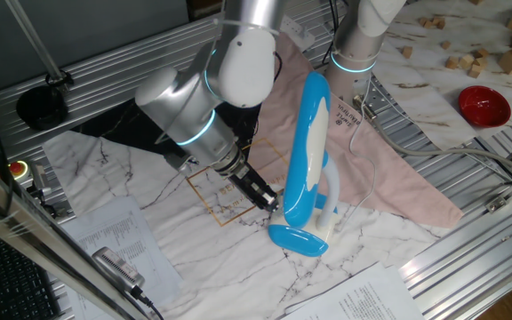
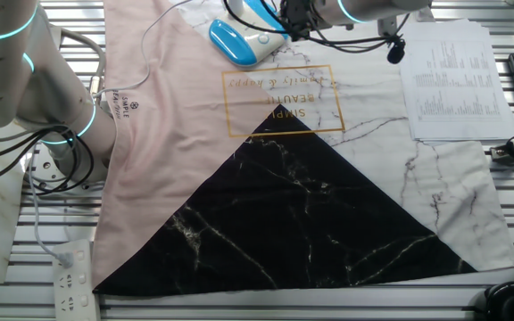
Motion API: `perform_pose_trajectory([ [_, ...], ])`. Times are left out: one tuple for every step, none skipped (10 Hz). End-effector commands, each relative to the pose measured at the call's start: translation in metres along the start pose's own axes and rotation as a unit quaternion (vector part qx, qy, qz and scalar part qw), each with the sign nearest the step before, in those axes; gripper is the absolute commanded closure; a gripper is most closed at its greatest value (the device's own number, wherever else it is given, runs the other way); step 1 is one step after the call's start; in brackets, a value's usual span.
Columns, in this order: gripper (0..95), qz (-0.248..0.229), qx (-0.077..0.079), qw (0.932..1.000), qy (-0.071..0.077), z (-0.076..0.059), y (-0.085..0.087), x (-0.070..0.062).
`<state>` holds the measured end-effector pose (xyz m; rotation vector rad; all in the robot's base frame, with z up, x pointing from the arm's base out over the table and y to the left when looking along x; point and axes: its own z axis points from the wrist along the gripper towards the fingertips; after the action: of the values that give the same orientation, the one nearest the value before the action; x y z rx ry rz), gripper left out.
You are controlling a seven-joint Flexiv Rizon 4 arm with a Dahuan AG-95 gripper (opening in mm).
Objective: Turn on the desk lamp by pressing the button
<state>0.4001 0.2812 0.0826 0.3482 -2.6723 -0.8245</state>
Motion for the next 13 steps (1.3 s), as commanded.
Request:
perform_pose_trajectory([
  [95.0,-0.005,0.001,1.0,-0.008,0.0134,-0.0033,0.0015],
  [95.0,-0.008,0.002,0.9999,-0.009,0.0164,-0.004,0.0025],
  [95.0,-0.007,0.003,0.9999,-0.011,0.0168,-0.003,0.0036],
  [95.0,-0.006,0.003,0.9999,-0.013,0.0175,-0.0026,0.0042],
  [95.0,-0.005,0.003,0.9999,-0.013,0.018,-0.0022,0.0047],
  [95.0,-0.005,0.004,0.9999,-0.013,0.0181,-0.0021,0.0048],
  [95.0,-0.004,0.004,0.9999,-0.014,0.0188,-0.0016,0.0055],
  [95.0,-0.005,0.004,0.9999,-0.015,0.0189,-0.0015,0.0057],
  [95.0,-0.004,0.004,0.9999,-0.015,0.0189,-0.0015,0.0057],
  [95.0,-0.005,0.004,0.9998,-0.018,0.0189,-0.0015,0.0057],
  [95.0,-0.003,0.005,0.9998,-0.019,0.0189,-0.0015,0.0057],
  [95.0,0.002,0.005,0.9998,-0.019,0.0189,-0.0015,0.0057],
  [95.0,0.001,0.006,0.9998,-0.021,0.0189,-0.0015,0.0057],
])
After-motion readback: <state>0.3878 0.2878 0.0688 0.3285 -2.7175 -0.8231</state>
